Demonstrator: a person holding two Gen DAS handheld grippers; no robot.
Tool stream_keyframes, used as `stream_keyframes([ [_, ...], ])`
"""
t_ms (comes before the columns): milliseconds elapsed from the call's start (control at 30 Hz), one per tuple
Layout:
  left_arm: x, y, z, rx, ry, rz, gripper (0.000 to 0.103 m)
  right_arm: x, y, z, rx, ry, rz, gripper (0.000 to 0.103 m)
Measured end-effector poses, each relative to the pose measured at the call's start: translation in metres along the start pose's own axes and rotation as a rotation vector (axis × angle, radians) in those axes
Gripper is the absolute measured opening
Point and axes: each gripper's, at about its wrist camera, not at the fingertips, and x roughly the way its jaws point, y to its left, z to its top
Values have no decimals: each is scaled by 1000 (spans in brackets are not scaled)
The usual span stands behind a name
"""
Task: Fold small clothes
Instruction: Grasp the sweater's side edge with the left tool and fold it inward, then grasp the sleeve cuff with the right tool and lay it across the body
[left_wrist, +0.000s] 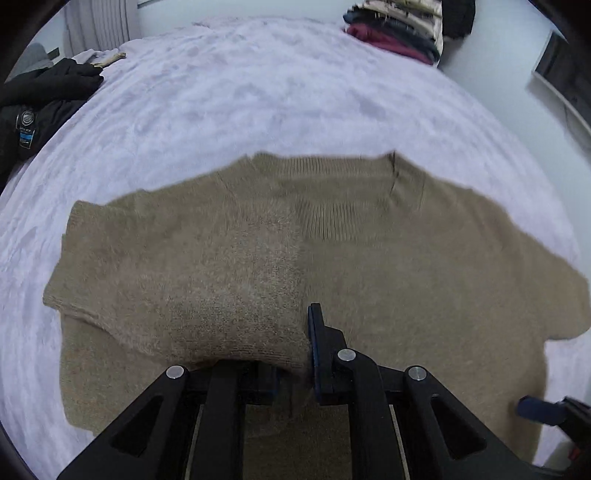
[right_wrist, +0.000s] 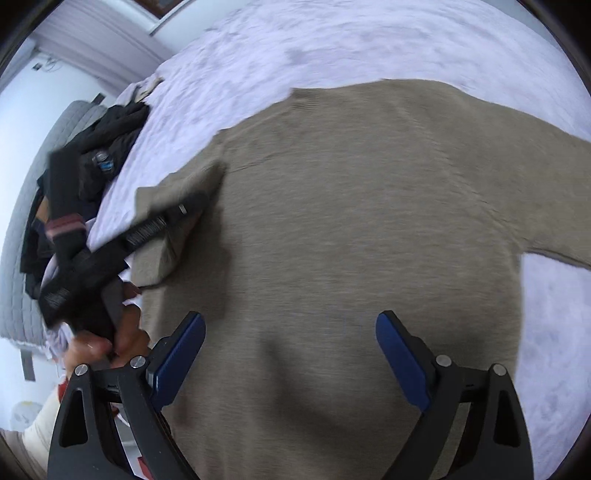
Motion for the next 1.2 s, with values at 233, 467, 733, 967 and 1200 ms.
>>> stream_keyframes([
  [233, -54, 17, -21, 2, -52, -12, 41, -7, -13, 17, -30, -24, -45, 95],
  [467, -90, 111, -55, -171, -95, 238, 91, 2, 87, 60, -407, -96, -35, 95],
  [733, -35, 154, -87, -271, 57, 318, 91, 110, 229, 57, -895, 16, -89, 95],
  [967, -29, 152, -88, -333, 31, 313, 92, 134, 201, 84, -728, 22, -125, 14],
  [1200, -25, 154, -82, -328, 45, 320, 92, 41, 49, 105, -169, -175, 56, 13],
])
